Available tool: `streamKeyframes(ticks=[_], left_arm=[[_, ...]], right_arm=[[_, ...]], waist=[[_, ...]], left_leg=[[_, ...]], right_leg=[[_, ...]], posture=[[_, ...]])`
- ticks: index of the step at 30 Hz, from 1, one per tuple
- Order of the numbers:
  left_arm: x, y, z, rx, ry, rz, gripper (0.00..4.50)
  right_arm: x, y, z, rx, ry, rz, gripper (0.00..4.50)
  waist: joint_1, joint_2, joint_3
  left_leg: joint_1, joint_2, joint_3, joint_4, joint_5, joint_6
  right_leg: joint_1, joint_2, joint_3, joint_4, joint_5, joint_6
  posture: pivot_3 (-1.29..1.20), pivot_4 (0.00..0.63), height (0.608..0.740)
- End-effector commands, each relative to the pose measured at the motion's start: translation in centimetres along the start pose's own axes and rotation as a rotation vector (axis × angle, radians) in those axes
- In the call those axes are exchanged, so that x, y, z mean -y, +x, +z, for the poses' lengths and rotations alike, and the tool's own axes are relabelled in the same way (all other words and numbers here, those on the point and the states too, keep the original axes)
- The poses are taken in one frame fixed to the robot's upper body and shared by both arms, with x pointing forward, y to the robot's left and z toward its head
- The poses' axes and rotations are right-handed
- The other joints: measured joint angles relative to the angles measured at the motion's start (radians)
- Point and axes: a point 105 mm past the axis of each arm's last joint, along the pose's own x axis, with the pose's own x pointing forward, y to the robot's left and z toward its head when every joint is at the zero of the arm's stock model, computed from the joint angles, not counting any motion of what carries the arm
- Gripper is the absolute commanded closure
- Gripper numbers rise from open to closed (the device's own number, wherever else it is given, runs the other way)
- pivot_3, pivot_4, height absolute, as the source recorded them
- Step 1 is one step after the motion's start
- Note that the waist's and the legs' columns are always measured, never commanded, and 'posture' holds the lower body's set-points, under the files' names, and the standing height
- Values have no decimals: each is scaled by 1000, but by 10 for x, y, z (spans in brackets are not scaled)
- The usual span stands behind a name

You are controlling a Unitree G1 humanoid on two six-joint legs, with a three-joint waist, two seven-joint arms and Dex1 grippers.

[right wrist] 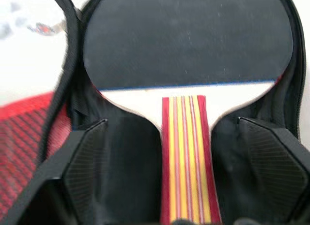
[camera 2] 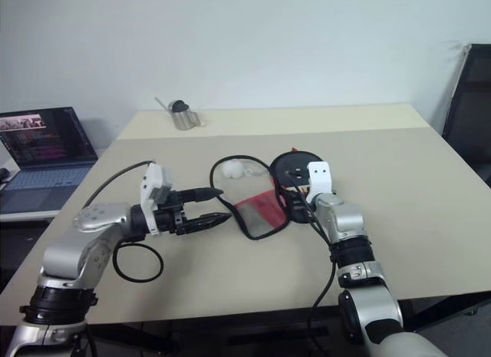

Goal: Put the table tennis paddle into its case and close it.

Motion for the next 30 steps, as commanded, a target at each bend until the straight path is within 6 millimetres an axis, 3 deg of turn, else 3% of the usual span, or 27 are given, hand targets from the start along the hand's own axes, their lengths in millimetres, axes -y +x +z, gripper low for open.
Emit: streamKeyframes(ticks=[1,4,7,15,21,24,30], left_arm=[[-9,-3,10,32,40,59,884],[-15,-7,8,26,42,109,884],[-28,-14,0,-6,43,192,884],[-61,-27,-30,-129,29,355,884],[-76,-34,-53,-218,-19,391,884],[-83,-39,-64,-260,-25,408,884],[-101,-36,-84,-316,-42,474,884]], right_arm=[[-23,-21,36,140,-24,127,19],[-28,-36,43,179,-64,199,19],[-29,-63,44,206,-151,336,19],[-10,-103,45,166,-237,511,19],[-21,-142,50,175,-316,746,19],[-21,-149,49,168,-350,775,19],[-17,-144,53,186,-353,738,19]], waist=[[0,0,0],[1,0,0],[6,0,0],[8,0,0],[10,0,0],[12,-1,0],[17,-1,0]], left_leg=[[0,0,0,0,0,0],[0,1,0,0,0,0],[0,1,0,0,0,0],[0,4,1,0,-2,3],[0,6,2,0,-2,3],[0,6,2,0,-2,4],[0,6,1,1,-2,4]], right_leg=[[0,0,0,0,0,0],[0,1,0,0,0,0],[0,1,0,0,0,0],[0,4,-1,-1,1,-2],[1,4,-2,-1,1,-2],[1,4,-3,-2,1,-2],[1,4,-3,-1,1,-2]], posture=[[0,150,740],[0,150,740],[0,150,740],[0,150,740],[0,150,740],[0,150,740],[0,150,740]])
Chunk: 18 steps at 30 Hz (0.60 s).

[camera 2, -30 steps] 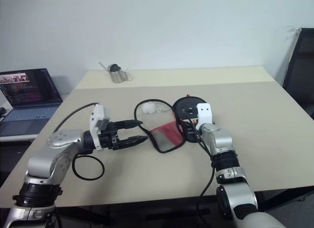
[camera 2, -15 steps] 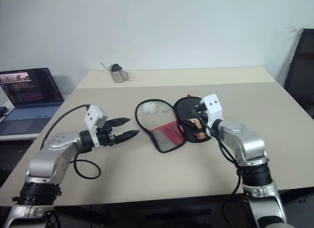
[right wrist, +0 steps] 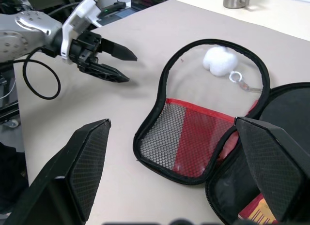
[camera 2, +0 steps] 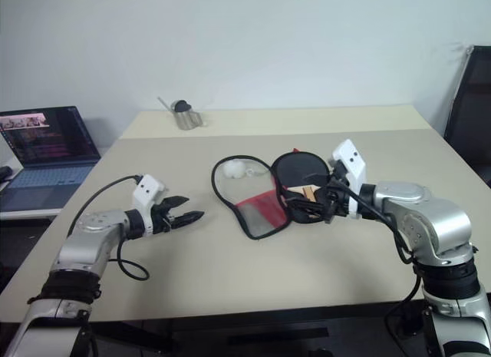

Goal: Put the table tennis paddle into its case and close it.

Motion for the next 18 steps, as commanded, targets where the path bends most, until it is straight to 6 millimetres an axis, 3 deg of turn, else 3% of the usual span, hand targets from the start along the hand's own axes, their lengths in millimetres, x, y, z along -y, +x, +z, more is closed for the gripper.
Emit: streamKeyframes(ticks=[1,14,18], left_arm=[[-10,12,8,17,29,52,884],[13,72,21,44,-34,15,884],[31,87,71,171,12,-82,884]], right_arm=[[0,-2,11,42,-41,-8,19],[3,-3,10,45,-42,-18,19],[7,-13,9,38,-40,-53,19]], waist=[[5,0,0],[16,-3,0],[18,-6,2]], left_leg=[[0,0,0,0,0,0],[-3,-1,0,2,1,-1],[-6,-1,0,3,1,-2]], right_leg=[[0,0,0,0,0,0],[-2,0,-1,0,0,0],[-4,-1,-1,0,0,0]], posture=[[0,150,740],[0,150,740],[0,150,740]])
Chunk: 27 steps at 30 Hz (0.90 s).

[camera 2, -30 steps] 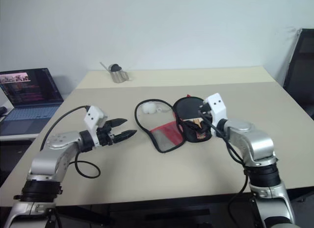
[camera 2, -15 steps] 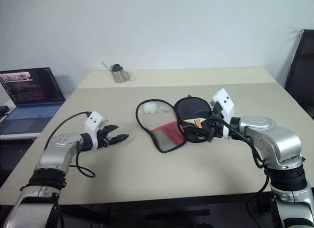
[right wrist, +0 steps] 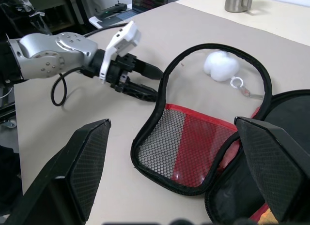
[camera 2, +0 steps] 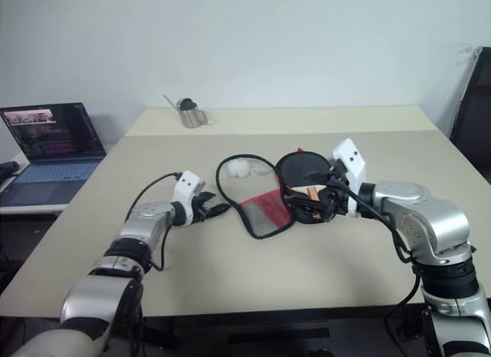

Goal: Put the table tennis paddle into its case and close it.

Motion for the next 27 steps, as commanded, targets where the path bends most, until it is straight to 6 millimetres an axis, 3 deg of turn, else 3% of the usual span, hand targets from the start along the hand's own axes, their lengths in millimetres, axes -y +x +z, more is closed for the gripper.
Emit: streamKeyframes(ticks=[1,7,11,16,20,27], left_arm=[[7,7,58,152,75,-54,884],[32,17,116,282,136,-157,884],[57,32,139,329,148,-211,884],[83,54,147,341,123,-212,884],[93,59,146,343,123,-231,884],[64,39,136,341,148,-209,884]], right_arm=[[5,-13,10,37,-33,-40,19],[14,-31,14,39,-43,-107,19],[32,-51,20,43,-59,-213,19],[50,-75,21,26,-63,-340,19],[51,-73,14,10,-40,-355,19],[69,-52,-6,-20,16,-412,19]], waist=[[1,-2,1],[0,-3,2],[0,-3,2],[0,-5,3],[-6,-5,3],[-7,-5,3]], left_leg=[[-2,0,-1,1,1,-1],[-3,0,0,1,1,-2],[-3,0,0,1,1,-2],[-2,0,1,1,1,-2],[-1,1,3,0,1,-2],[-1,0,3,1,1,-2]], right_leg=[[-1,0,-1,0,0,0],[-2,0,0,-1,0,0],[-1,0,0,0,0,0],[-1,0,0,0,0,0],[-1,0,1,0,0,0],[-2,0,2,2,0,0]], posture=[[0,150,740],[0,150,740],[0,150,740],[0,150,740],[0,150,740],[0,150,740]])
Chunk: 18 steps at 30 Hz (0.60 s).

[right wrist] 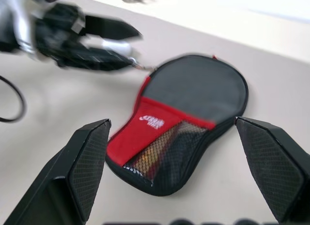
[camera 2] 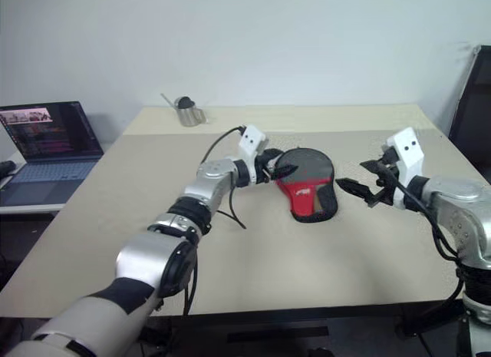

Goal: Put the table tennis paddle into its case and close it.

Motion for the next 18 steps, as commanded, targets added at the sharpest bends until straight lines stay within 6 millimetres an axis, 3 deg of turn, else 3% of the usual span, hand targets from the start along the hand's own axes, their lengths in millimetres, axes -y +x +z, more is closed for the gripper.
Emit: streamKeyframes(ticks=[1,5,10,14,18], left_arm=[[-13,-19,10,52,48,-1,884],[-15,-46,0,60,75,-69,884],[1,-84,8,131,46,-186,884],[0,-111,13,134,27,-142,884],[-1,-123,12,116,17,-84,884]], right_arm=[[9,15,6,27,-17,-48,19],[21,42,-2,6,10,-95,19],[37,69,-15,-18,23,-136,19],[45,87,-32,-66,22,-163,19],[54,99,-48,-122,33,-190,19]], waist=[[-1,0,0],[-16,0,0],[-19,0,0],[-19,0,0],[-20,0,0]], left_leg=[[0,0,0,0,0,0],[1,0,0,-1,0,0],[-1,1,0,0,0,-1],[-1,1,-1,-1,0,-1],[0,1,-1,0,1,-2]], right_leg=[[0,0,0,0,0,0],[0,0,1,0,0,0],[-2,0,0,-1,0,0],[-2,0,0,-1,0,0],[-1,0,1,0,0,-1]], posture=[[0,150,740],[0,150,740],[0,150,740],[0,150,740],[0,150,740]])
